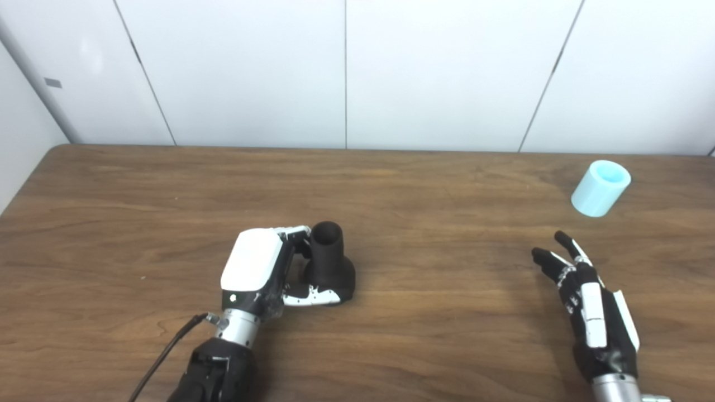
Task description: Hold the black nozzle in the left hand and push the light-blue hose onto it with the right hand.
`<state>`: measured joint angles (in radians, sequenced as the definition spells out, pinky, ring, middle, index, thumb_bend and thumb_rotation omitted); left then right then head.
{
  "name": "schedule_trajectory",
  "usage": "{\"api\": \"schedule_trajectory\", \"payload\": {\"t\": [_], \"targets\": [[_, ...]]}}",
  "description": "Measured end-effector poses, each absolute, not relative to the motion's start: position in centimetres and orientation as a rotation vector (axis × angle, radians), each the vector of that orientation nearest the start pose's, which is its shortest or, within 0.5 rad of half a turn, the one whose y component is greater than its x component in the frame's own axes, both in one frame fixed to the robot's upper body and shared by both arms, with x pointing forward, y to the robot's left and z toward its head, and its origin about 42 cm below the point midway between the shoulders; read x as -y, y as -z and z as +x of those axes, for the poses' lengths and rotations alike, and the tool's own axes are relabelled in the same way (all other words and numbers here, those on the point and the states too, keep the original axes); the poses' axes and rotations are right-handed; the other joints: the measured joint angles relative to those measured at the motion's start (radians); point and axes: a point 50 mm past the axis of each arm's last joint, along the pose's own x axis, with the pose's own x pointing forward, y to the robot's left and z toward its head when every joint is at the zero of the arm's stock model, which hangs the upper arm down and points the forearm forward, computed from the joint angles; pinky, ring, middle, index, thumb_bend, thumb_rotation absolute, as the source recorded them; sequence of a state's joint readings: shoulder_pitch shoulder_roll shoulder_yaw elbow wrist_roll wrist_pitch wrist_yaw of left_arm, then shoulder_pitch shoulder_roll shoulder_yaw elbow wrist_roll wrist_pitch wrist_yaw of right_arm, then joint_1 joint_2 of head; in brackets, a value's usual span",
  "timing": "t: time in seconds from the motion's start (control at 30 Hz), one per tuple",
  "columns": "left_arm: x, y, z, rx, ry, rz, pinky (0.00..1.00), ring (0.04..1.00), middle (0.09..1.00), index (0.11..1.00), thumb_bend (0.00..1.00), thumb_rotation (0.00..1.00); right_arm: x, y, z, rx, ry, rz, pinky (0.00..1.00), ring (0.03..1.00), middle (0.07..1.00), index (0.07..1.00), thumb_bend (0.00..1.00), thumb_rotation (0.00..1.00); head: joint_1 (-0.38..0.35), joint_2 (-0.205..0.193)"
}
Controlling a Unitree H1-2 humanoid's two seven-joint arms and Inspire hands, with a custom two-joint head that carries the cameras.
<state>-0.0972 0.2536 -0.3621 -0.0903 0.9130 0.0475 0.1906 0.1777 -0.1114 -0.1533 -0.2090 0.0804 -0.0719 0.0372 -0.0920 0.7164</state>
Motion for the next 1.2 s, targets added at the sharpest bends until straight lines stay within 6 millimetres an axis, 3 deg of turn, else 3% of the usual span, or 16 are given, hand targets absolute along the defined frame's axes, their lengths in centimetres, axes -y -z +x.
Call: {"api": "schedule_trajectory", "payload": {"t": [0.07,0.17,0.4,0.63,0.73,0.83,0.93,1.07,1.2], "targets": [[-18.7,-13.8,29.1,0.380,0.113,1.112,0.59,0.538,0.479,0.490,0.53,0.00,29.4,-13.7,22.1,0.146,0.151,-0.080,0.78,0.798,0.757,0.865,0.47,0.71,0.000,0.000],[-18.1,-13.7,28.3,0.379,0.130,1.100,0.60,0.556,0.491,0.483,0.53,0.00,29.3,-15.1,22.3,0.175,0.165,-0.095,0.70,0.768,0.811,0.835,0.48,0.45,-0.017,0.005],[-17.3,-13.5,27.7,0.377,0.131,1.100,0.59,0.547,0.487,0.485,0.53,0.00,30.0,-17.0,22.0,0.153,0.201,-0.118,0.75,0.808,0.774,0.815,0.53,0.40,-0.043,0.003],[-16.9,-13.3,27.2,0.392,0.144,1.088,0.57,0.536,0.491,0.483,0.53,0.00,31.3,-18.2,22.1,0.156,0.283,-0.167,0.67,0.750,0.763,0.794,0.55,0.26,-0.143,-0.015],[-17.0,-13.1,27.1,0.392,0.145,1.087,0.58,0.534,0.484,0.486,0.53,0.00,32.0,-19.0,22.6,0.176,0.314,-0.271,0.74,0.766,0.759,0.786,0.63,0.25,-0.190,-0.023],[-17.2,-13.1,27.2,0.395,0.146,1.083,0.59,0.542,0.488,0.485,0.53,0.00,33.2,-20.2,23.5,0.214,0.348,-0.372,0.68,0.757,0.760,0.772,0.72,0.17,-0.241,-0.029],[-17.4,-13.1,27.3,0.398,0.149,1.082,0.59,0.546,0.491,0.483,0.53,0.00,34.4,-22.0,25.1,0.264,0.380,-0.485,0.68,0.757,0.765,0.769,0.78,0.16,-0.317,-0.040],[-17.7,-13.1,27.3,0.395,0.154,1.080,0.60,0.550,0.497,0.478,0.52,0.00,36.2,-24.2,27.3,0.296,0.403,-0.632,0.75,0.775,0.787,0.765,0.81,0.13,-0.327,-0.043],[-17.7,-13.1,27.4,0.391,0.158,1.081,0.59,0.549,0.499,0.477,0.52,0.00,37.7,-26.4,29.2,0.295,0.406,-0.825,0.73,0.792,0.778,0.747,0.86,0.12,-0.328,-0.044]]}}
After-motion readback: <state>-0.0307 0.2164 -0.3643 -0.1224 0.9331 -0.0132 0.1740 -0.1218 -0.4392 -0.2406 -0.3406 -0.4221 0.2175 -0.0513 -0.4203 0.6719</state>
